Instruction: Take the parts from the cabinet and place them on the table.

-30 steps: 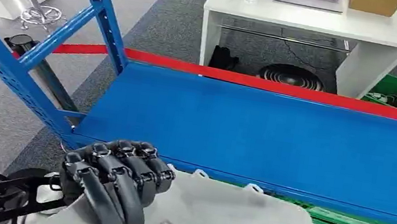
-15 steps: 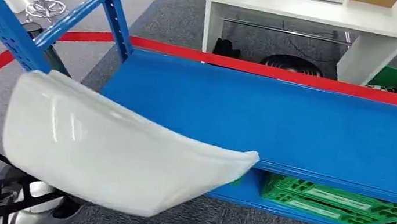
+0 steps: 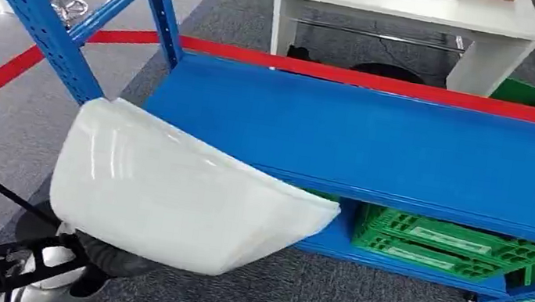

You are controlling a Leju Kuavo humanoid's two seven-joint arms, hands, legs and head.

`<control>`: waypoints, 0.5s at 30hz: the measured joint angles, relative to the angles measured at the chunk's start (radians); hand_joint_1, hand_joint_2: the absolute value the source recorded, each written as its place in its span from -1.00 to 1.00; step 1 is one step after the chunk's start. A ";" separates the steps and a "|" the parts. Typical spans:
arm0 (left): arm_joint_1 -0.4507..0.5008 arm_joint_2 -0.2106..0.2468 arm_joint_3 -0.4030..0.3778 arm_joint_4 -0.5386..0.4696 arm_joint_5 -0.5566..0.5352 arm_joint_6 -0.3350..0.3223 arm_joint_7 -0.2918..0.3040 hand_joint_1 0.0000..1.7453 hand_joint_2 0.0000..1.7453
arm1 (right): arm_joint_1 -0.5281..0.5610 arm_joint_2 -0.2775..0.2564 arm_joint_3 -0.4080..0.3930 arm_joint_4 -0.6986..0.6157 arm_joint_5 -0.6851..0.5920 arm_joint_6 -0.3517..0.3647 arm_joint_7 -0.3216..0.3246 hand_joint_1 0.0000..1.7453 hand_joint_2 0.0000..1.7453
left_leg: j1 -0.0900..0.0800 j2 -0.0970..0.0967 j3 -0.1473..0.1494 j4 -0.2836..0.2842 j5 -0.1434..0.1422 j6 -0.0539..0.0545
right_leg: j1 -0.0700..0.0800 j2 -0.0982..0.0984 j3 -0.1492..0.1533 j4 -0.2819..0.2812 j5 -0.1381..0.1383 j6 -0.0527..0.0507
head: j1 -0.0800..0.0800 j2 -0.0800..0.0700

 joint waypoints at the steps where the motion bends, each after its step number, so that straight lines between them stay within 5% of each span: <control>1: 0.001 0.001 0.000 0.001 0.001 0.000 0.000 1.00 1.00 | 0.002 -0.001 -0.003 0.000 0.000 -0.003 0.014 -1.00 -1.00 | 0.003 -0.001 -0.001 -0.002 0.008 -0.003 | 0.003 -0.001 -0.005 0.005 0.003 -0.006 | -0.002 0.000; 2: 0.003 0.001 0.000 0.003 0.001 0.000 0.000 1.00 1.00 | 0.004 -0.004 -0.005 0.000 -0.001 -0.008 0.030 -1.00 -1.00 | 0.004 -0.001 -0.005 -0.001 0.013 -0.009 | 0.001 -0.004 -0.014 0.004 0.012 -0.020 | -0.002 0.000; 3: 0.005 0.002 0.000 0.003 0.006 0.000 0.000 1.00 1.00 | 0.004 -0.008 -0.006 0.000 0.000 -0.017 0.045 -1.00 -1.00 | 0.007 -0.001 -0.013 0.008 -0.015 -0.016 | 0.001 -0.010 -0.022 0.004 0.023 -0.032 | -0.003 0.000; 4: 0.006 0.003 0.000 0.003 0.009 0.001 0.000 1.00 1.00 | 0.003 -0.014 -0.007 -0.001 0.000 -0.023 0.056 -1.00 -1.00 | 0.007 0.000 -0.030 0.049 -0.076 -0.021 | 0.001 -0.010 -0.035 0.004 0.035 -0.038 | -0.008 0.000; 6: 0.007 0.006 0.000 0.003 0.013 0.003 0.000 1.00 1.00 | 0.005 -0.027 -0.012 -0.002 0.002 -0.030 0.076 -1.00 -1.00 | 0.009 0.000 -0.080 0.200 -0.189 -0.027 | 0.002 -0.011 -0.063 0.005 0.060 -0.041 | -0.013 0.000; 7: 0.009 0.008 0.000 0.003 0.014 0.005 0.000 1.00 1.00 | 0.009 -0.036 -0.014 -0.003 0.004 -0.032 0.084 -1.00 -1.00 | 0.009 0.000 -0.102 0.284 -0.225 -0.028 | 0.003 -0.012 -0.082 0.006 0.073 -0.041 | -0.013 0.000; 8: 0.011 0.009 0.000 0.003 0.016 0.007 0.000 1.00 1.00 | 0.012 -0.043 -0.018 -0.005 0.006 -0.037 0.090 -1.00 -1.00 | 0.009 0.000 -0.105 0.326 -0.225 -0.027 | 0.004 -0.014 -0.099 0.007 0.084 -0.040 | -0.013 0.000; 9: 0.014 0.011 0.000 0.003 0.017 0.008 0.000 1.00 1.00 | 0.014 -0.048 -0.020 -0.006 0.006 -0.040 0.093 -1.00 -1.00 | 0.009 0.000 -0.089 0.324 -0.205 -0.025 | 0.004 -0.015 -0.111 0.007 0.093 -0.038 | -0.013 0.000; 11: 0.014 0.014 0.000 0.003 0.019 0.008 0.000 1.00 1.00 | 0.018 -0.058 -0.024 -0.008 0.006 -0.046 0.096 -1.00 -1.00 | 0.009 0.000 0.008 0.209 -0.135 -0.019 | 0.004 -0.016 -0.141 0.007 0.116 -0.033 | -0.013 0.000; 12: 0.014 0.014 0.000 0.003 0.020 0.008 0.000 1.00 1.00 | 0.018 -0.061 -0.027 -0.008 0.006 -0.050 0.096 -1.00 -1.00 | 0.009 0.000 0.070 0.126 -0.126 -0.016 | 0.003 -0.015 -0.148 0.007 0.126 -0.030 | -0.014 0.000; 13: 0.014 0.014 0.000 0.003 0.021 0.008 0.000 1.00 1.00 | 0.019 -0.063 -0.029 -0.010 0.006 -0.053 0.095 -1.00 -1.00 | 0.008 0.000 0.149 0.029 -0.150 -0.012 | 0.005 -0.014 -0.153 0.008 0.134 -0.025 | -0.014 0.000; 14: 0.012 0.014 0.000 0.002 0.022 0.008 0.000 1.00 1.00 | 0.021 -0.064 -0.030 -0.010 0.005 -0.053 0.094 -1.00 -1.00 | 0.006 -0.001 0.171 -0.023 -0.166 -0.006 | 0.006 -0.014 -0.155 0.009 0.142 -0.019 | -0.013 0.000; 15: 0.015 0.015 0.000 0.002 0.023 0.010 0.000 1.00 1.00 | 0.021 -0.064 -0.032 -0.010 0.000 -0.050 0.088 -1.00 -1.00 | 0.004 -0.001 0.165 -0.018 -0.160 -0.004 | 0.004 -0.014 -0.153 0.003 0.152 -0.013 | -0.011 0.000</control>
